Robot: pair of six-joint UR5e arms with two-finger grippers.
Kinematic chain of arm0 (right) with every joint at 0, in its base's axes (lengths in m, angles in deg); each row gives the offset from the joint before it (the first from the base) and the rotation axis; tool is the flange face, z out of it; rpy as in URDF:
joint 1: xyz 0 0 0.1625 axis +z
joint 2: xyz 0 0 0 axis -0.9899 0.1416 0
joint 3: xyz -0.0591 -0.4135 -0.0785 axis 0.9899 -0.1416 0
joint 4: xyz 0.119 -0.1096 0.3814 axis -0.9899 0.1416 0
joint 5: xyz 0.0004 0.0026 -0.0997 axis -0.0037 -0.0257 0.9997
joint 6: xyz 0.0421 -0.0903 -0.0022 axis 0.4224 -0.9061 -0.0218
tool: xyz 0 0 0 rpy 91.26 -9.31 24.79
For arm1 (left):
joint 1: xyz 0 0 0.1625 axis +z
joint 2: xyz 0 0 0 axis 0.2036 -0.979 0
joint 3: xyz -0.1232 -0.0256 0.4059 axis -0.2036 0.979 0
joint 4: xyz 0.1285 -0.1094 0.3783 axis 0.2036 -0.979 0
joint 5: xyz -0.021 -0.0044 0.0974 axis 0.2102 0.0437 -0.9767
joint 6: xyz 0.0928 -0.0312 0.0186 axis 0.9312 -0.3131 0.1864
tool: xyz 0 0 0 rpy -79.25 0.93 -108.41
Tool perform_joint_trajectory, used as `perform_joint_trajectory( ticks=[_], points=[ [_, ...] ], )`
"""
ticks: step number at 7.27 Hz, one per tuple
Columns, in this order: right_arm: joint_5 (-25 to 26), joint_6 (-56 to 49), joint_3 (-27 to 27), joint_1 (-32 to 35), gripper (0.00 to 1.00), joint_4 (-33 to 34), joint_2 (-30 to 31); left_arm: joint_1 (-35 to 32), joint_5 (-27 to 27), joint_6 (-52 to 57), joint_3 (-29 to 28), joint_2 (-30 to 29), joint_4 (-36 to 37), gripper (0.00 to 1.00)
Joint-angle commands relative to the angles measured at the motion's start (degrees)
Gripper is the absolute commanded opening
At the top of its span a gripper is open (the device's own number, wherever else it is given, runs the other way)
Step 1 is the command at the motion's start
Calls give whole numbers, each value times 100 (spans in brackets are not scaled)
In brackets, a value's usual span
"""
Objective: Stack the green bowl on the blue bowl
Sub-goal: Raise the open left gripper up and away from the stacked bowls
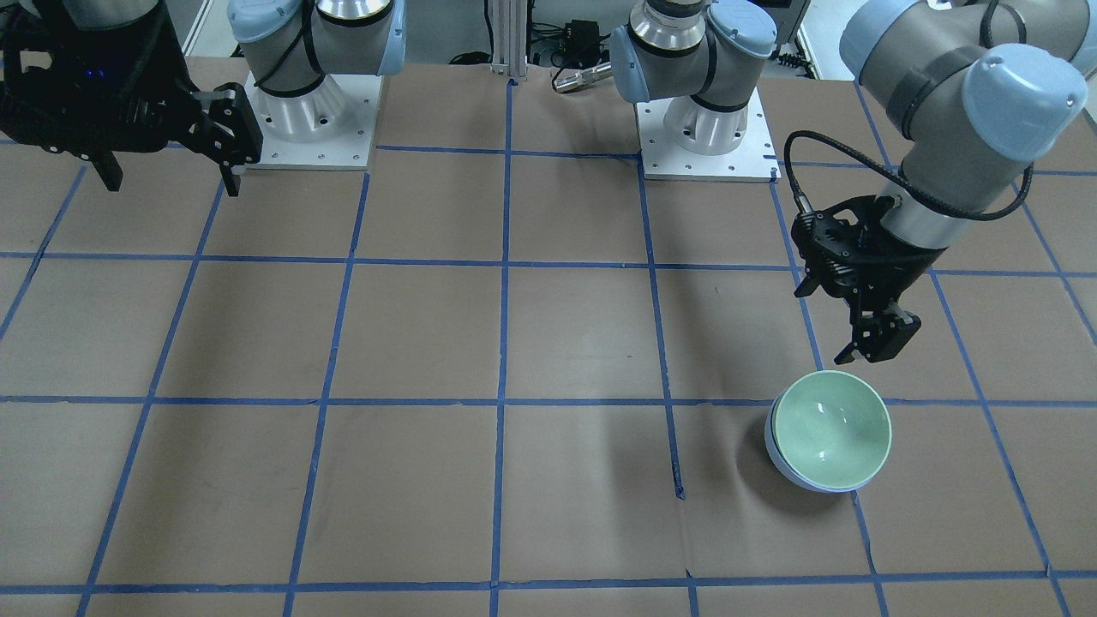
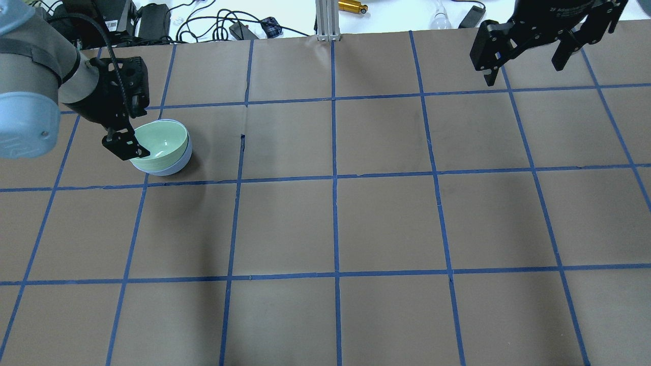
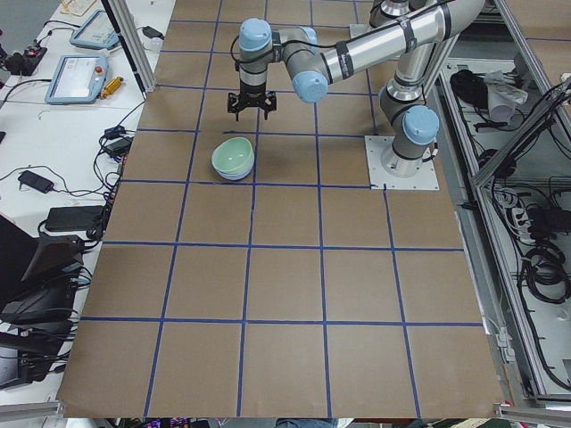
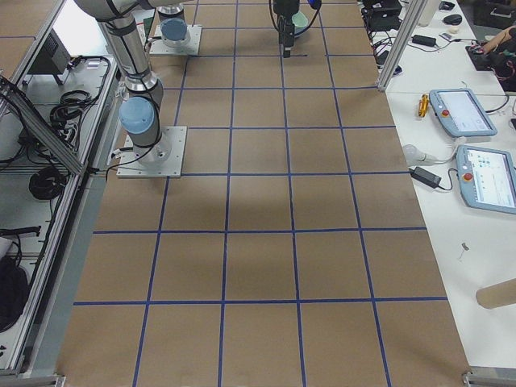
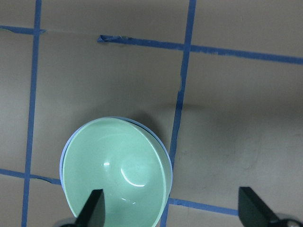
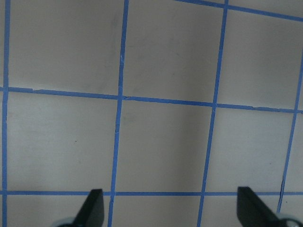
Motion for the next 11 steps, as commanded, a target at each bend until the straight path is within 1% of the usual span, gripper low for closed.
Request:
perform_joint_trajectory(
  ticks=[1,3,4,5,6,7,8,9,10,11],
  points=[
    [0,0,0,0,100,0,0,-525,-54,-2257,-532,167,-762,100],
    [0,0,0,0,100,0,0,-895,-124,-4325,-612,316,-807,100],
    [0,0,0,0,100,0,0,-1088,-586,-4857,-691,326,-895,100],
    [0,0,0,0,100,0,0,-1273,-582,-5881,-718,413,-974,100],
    [0,0,0,0,100,0,0,-1431,-556,-6639,-796,440,-1096,100],
    [0,0,0,0,100,0,0,-1563,-573,-7560,-1041,492,-1742,100],
    [0,0,0,0,100,0,0,-1565,-521,-7944,-1417,502,-2357,100],
    [0,0,0,0,100,0,0,-1547,-451,-8043,-1473,563,-2642,100],
    [0,0,0,0,100,0,0,-1486,-441,-8088,-1361,641,-2644,100],
    [0,0,0,0,100,0,0,-1451,-450,-8088,-1229,668,-2470,100]
  ],
)
